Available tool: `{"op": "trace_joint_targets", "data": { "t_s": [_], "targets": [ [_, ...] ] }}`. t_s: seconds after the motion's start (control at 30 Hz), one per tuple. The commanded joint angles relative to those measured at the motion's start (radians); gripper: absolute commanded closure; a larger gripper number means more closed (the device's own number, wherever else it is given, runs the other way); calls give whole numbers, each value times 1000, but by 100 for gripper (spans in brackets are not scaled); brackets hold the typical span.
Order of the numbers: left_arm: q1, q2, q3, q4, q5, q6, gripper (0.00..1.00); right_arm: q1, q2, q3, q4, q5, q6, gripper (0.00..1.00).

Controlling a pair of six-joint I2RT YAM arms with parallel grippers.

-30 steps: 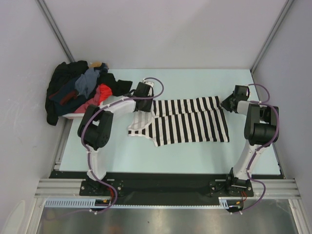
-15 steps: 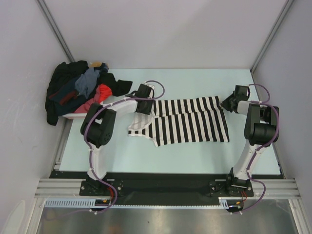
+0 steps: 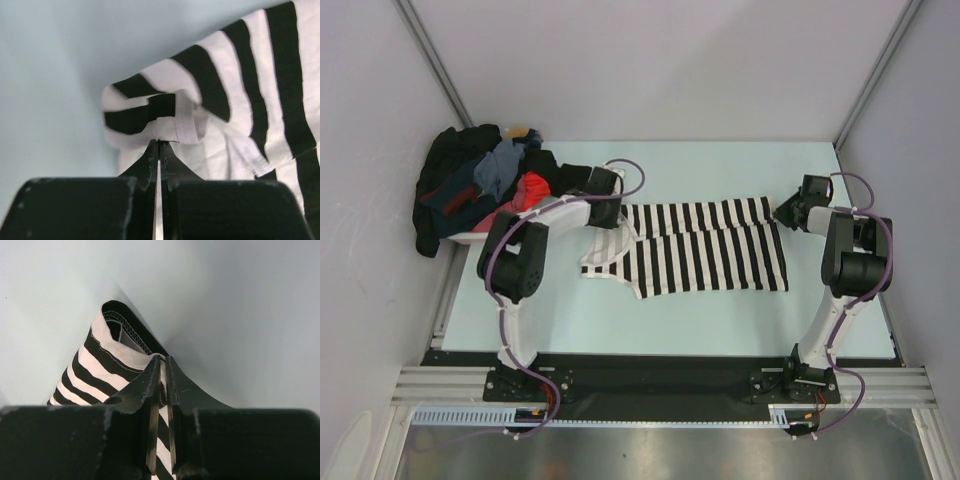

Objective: Fold and stack the tank tops
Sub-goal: Fold the tank top

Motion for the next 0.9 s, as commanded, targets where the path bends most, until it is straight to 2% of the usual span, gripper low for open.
{"op": "trace_joint_targets", "data": {
  "t_s": [0.0, 0.2, 0.33, 0.47, 0.73, 0.87],
  "targets": [
    [92, -111, -35, 47, 130, -50, 100, -4, 31, 23, -29, 3, 6, 87],
    [152, -115, -48, 76, 313, -76, 100, -1, 45, 41, -44, -1, 0, 91],
    [186, -155, -97, 122, 316, -114, 100, 2, 51, 55, -73, 2, -5, 96],
    [278, -195, -157, 204, 354, -199, 100, 5, 50, 55, -73, 8, -5, 98],
    [342, -166, -129, 225, 327, -242, 99, 12, 34, 42, -84, 28, -7, 100],
    [344, -152, -105, 243, 296, -245, 73, 15, 24, 29, -82, 34, -7, 100]
  ]
}}
